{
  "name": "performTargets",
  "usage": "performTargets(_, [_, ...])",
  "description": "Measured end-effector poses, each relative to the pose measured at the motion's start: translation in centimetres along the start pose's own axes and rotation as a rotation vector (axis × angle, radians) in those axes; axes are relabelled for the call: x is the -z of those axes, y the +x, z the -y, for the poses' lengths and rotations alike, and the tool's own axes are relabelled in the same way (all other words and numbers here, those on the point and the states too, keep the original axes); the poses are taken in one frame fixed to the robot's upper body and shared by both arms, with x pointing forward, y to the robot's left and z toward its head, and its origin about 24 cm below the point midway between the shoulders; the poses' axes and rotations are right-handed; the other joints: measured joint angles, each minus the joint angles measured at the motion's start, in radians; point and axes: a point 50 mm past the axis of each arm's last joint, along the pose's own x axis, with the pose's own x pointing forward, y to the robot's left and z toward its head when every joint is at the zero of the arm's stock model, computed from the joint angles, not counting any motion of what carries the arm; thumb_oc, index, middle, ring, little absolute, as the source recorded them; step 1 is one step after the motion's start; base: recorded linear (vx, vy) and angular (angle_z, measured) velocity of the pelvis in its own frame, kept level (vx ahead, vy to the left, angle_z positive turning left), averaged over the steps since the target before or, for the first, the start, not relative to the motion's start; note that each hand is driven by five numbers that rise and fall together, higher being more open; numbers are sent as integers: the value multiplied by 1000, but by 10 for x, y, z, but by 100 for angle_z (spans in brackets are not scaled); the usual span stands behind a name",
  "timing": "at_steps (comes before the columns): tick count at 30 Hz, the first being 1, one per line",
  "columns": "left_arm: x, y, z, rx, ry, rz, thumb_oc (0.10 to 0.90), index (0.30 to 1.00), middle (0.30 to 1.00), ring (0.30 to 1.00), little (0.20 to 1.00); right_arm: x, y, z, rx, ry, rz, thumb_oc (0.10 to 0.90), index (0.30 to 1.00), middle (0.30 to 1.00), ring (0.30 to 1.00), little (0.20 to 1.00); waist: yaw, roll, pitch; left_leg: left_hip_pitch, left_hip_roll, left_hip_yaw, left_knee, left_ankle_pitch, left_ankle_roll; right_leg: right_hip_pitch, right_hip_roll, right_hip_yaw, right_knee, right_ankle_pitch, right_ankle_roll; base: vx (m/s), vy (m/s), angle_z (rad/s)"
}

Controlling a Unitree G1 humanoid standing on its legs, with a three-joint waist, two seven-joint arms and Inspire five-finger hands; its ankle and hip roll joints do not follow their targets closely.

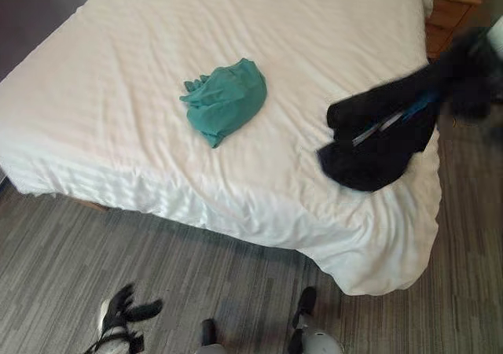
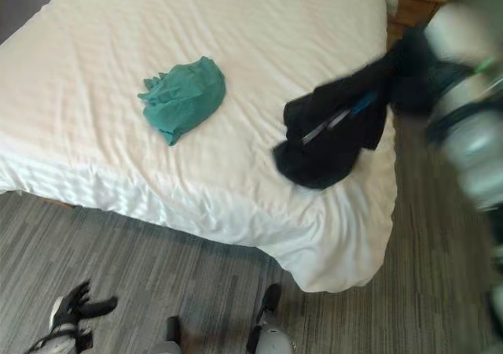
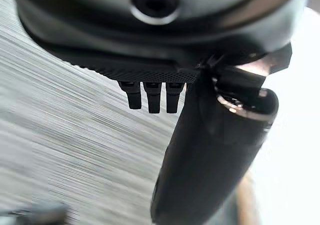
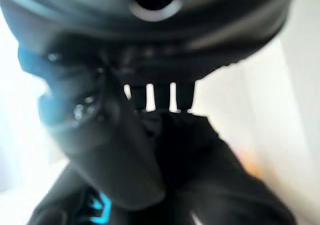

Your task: Pick up bed clothes into laundry basket.

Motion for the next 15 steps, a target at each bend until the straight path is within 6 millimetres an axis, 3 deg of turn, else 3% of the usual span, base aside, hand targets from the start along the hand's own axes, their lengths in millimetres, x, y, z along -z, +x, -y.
performTargets(1, [31,-5,-10,-25,22,-121,800,900,900,900,900,9,-10,27,177,107,-16,400,300,300,300,300,-17,-7,-27,20,4,18,8,0,0,21,1,2,0,-15,0,30,-35,-15])
performTargets(3, [63,-15,-16,-33,43,-237,800,900,900,900,900,29,-28,51,324,174,-84,400,300,300,300,300,-37,-17,-60,29,7,37,23,0,0,29,12,16,0,-29,5,20,-18,-21])
performTargets(5, [83,-23,-15,-24,62,-317,800,900,900,900,900,47,-35,56,392,210,-177,400,300,300,300,300,-47,-26,-87,36,10,35,40,0,0,35,11,38,0,-33,0,66,-93,-33])
performTargets(6, [88,-25,-14,-15,63,-334,800,900,900,900,900,55,-40,50,382,211,-219,400,300,300,300,300,-66,-15,-92,43,10,35,55,0,-1,33,19,47,2,-49,6,70,-106,-26])
performTargets(7, [90,-26,-12,-20,27,-353,800,900,900,900,900,65,-57,36,387,243,-257,400,300,300,300,300,-80,-27,-117,41,17,37,90,1,-1,50,19,50,2,-62,8,49,-74,-11])
performTargets(8, [89,-25,-10,-12,21,-355,800,900,900,900,900,70,-65,28,355,237,-277,400,300,300,300,300,-71,-27,-131,31,20,41,102,0,-2,55,18,51,-3,-64,5,87,-95,-8])
performTargets(9, [86,-25,0,17,29,-348,800,900,900,900,900,86,-86,18,307,203,-353,400,300,300,300,300,-91,-1,-140,26,25,43,116,2,-6,54,22,53,-1,-72,1,114,-104,13])
performTargets(10, [74,-21,10,30,-16,-305,800,900,900,900,900,104,-129,16,333,200,-441,400,300,300,300,300,-88,14,-137,25,35,52,110,9,-17,59,30,44,-1,-78,0,96,-60,8])
performTargets(11, [71,-20,12,38,-12,-295,800,900,900,900,900,116,-147,3,310,205,-533,400,300,300,300,300,-96,29,-140,27,36,63,111,9,-17,51,33,51,0,-78,-1,15,-103,0])
performTargets(12, [66,-18,14,43,-15,-289,800,900,900,900,900,136,-183,-12,262,180,-680,400,300,300,300,300,-94,48,-135,24,35,60,117,9,-18,44,34,57,0,-77,-1,-30,-91,-21])
performTargets(13, [61,-16,15,42,-25,-272,800,900,900,900,900,146,-204,-18,239,168,-764,400,300,300,300,300,-94,57,-126,19,34,56,127,10,-18,42,39,60,0,-78,-1,-75,-154,-13])
performTargets(15, [40,-8,6,11,-53,-195,800,900,900,900,900,164,-266,-43,192,179,-1026,400,300,300,300,300,-100,43,-107,-47,20,12,216,36,-43,26,21,74,2,-76,-2,-75,-163,2])
